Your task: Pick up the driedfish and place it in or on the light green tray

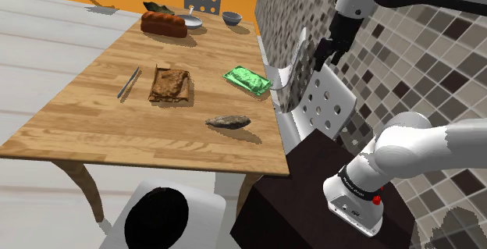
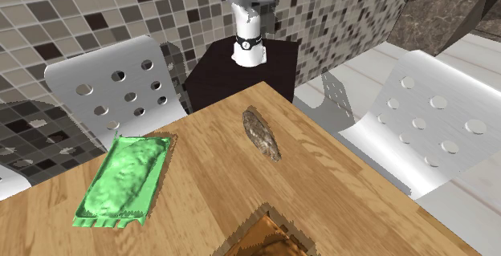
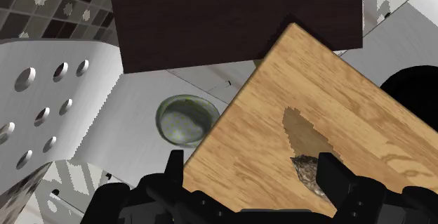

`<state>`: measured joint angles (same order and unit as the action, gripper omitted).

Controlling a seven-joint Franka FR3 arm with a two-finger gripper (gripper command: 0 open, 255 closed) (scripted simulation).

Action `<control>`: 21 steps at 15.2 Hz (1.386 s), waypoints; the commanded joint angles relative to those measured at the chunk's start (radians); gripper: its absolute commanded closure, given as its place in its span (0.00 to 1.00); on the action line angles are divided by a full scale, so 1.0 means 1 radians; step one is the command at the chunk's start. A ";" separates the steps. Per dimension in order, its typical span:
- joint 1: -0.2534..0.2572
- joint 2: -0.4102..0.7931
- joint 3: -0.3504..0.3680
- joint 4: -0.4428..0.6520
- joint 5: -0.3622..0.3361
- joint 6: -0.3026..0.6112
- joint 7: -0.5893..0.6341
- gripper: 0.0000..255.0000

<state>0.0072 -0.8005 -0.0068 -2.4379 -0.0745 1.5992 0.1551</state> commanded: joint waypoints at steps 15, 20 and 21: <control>0.097 0.465 0.067 0.011 -0.049 0.398 -0.111 0.00; 0.122 0.651 0.099 0.063 -0.089 0.508 -0.133 0.00; 0.126 0.688 0.105 0.076 -0.099 0.527 -0.135 0.00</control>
<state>0.1270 -0.1566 0.0897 -2.3735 -0.1641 2.0994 0.0188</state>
